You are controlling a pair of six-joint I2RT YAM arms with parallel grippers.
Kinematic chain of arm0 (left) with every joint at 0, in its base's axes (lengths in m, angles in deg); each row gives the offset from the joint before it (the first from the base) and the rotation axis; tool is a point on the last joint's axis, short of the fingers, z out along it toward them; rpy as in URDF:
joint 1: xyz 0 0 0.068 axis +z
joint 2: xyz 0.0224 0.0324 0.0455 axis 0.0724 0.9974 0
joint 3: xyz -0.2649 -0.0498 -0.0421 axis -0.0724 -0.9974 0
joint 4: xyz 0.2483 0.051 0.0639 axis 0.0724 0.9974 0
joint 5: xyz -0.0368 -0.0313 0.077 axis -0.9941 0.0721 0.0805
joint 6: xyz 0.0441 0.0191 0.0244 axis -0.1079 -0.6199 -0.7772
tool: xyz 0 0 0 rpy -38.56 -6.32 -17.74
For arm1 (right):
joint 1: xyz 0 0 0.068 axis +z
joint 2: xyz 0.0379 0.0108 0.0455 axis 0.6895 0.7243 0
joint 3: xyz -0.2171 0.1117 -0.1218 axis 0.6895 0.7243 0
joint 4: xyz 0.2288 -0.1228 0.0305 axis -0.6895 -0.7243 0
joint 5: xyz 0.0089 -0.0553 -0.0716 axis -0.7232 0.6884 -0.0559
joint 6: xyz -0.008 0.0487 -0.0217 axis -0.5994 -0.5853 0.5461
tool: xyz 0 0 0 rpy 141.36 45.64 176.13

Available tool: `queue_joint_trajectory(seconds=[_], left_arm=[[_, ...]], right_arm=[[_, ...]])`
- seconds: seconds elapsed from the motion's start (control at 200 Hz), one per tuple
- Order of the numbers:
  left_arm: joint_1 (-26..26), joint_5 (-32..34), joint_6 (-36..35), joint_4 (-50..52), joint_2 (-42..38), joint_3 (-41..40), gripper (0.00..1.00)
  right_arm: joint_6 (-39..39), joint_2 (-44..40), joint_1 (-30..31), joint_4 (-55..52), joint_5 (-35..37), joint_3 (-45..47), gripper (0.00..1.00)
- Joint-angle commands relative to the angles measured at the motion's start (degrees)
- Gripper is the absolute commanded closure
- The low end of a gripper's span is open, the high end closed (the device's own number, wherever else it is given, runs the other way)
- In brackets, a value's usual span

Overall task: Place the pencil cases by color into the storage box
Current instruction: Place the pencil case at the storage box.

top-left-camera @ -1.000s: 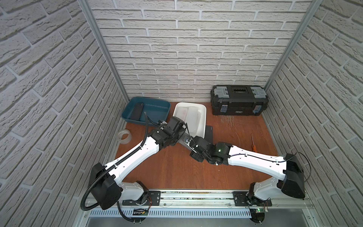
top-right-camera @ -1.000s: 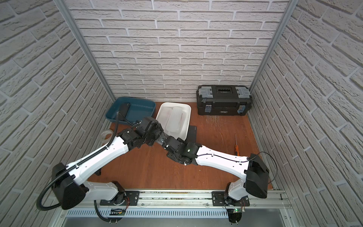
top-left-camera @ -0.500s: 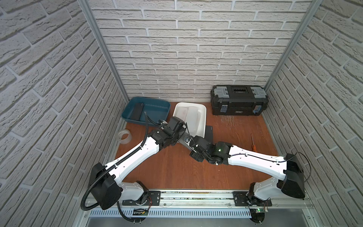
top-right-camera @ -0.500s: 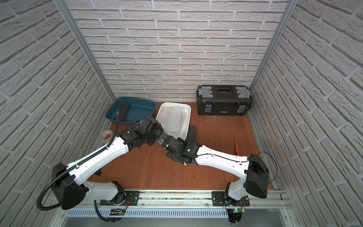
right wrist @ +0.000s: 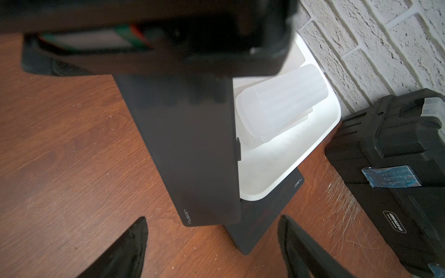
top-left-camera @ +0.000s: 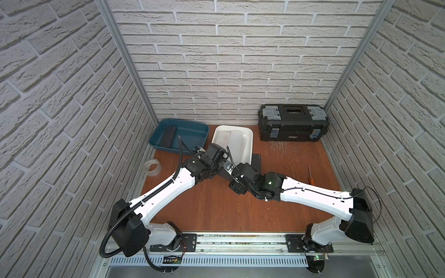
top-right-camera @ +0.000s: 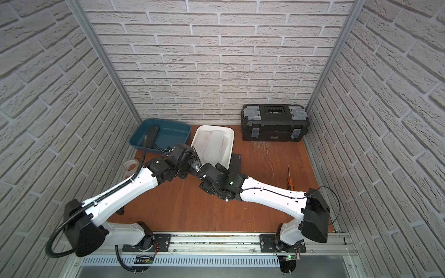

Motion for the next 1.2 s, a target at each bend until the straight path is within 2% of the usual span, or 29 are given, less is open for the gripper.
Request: queue_joint_trajectory(seconds=[0.0,0.205,0.605,0.9,1.195], left_arm=[[0.97,-0.02,-1.0,-1.11,-1.33,-0.86,0.53],[2.36,-0.8,-1.51,-0.68,-2.09,-1.12,0.54],[10.76,-7.07,-4.99,-0.26,-5.93,-2.67,0.58],[19.8,-13.71,-8.56,0.45,-7.03,-0.92,0.57],[31.73,-20.7,-10.99,-1.74,-4.26,1.67,0.57]], right_arm=[[-1.24,-1.22,0.34,2.37,1.3,-0.09,0.15],[-2.44,-5.04,0.33,2.1,2.29,1.32,0.15],[-3.83,-10.18,0.24,0.75,3.88,3.92,0.15],[-4.05,-9.98,0.26,0.92,4.0,4.1,0.14],[-4.07,-10.29,0.24,1.0,4.23,4.8,0.15]])
